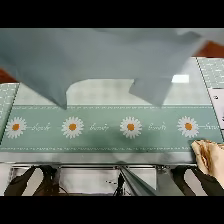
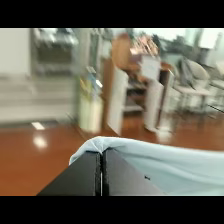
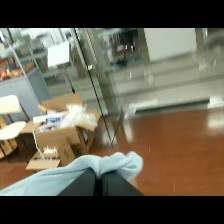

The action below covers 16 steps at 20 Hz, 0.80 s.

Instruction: Fold the shirts.

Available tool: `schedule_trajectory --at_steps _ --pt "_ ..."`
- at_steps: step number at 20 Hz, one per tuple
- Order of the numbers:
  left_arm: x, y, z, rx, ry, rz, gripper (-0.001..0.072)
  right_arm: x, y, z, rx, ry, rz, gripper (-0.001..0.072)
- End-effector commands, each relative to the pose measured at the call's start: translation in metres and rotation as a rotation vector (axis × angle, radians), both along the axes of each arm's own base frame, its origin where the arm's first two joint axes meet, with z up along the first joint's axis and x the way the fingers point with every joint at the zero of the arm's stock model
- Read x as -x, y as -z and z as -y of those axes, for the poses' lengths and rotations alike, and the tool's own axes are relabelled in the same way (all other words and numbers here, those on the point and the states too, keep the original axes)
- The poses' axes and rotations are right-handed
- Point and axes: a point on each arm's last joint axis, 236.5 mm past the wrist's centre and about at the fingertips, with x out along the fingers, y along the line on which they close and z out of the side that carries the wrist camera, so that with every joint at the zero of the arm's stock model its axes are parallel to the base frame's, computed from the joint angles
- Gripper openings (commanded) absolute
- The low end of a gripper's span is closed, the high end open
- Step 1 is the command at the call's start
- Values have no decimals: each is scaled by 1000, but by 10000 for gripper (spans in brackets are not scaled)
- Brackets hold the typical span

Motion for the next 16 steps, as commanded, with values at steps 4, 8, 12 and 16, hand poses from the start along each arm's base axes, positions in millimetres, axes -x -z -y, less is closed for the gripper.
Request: schedule_trajectory --at_steps 4,8,12,16 --pt "91 -32 16 -84 -169 134 21 61 -36 -13 139 77 29 30" --pt "105 21 26 -109 -177 -78 21 99 -21 0 188 209 -42 30" --pt "119 82 37 -134 -137 -327 21 133 33 -1 269 231 -255 30" --pt "104 166 31 -146 -33 -688 21 107 126 0 276 51 -664 29"
